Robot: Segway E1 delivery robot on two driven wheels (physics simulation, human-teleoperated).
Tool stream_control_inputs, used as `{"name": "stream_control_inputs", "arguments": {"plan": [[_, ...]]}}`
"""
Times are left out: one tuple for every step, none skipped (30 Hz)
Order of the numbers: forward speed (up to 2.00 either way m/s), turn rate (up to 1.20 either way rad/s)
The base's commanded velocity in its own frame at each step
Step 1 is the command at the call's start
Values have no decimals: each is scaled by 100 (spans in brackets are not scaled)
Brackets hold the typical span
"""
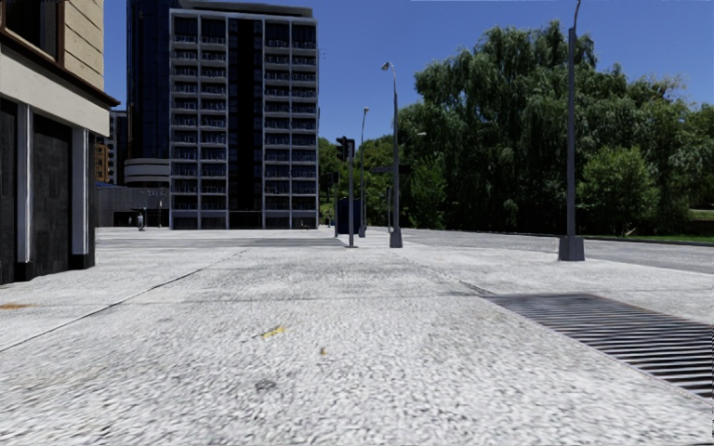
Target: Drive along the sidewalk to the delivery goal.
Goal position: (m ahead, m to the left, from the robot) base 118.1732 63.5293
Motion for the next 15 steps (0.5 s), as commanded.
{"name": "stream_control_inputs", "arguments": {"plan": [[200, 0], [200, 0], [200, 0], [200, 0], [200, 0], [200, 0], [200, 0], [200, 0], [200, 0], [200, 0], [200, 0], [200, 0], [200, 0], [200, -13], [200, -28]]}}
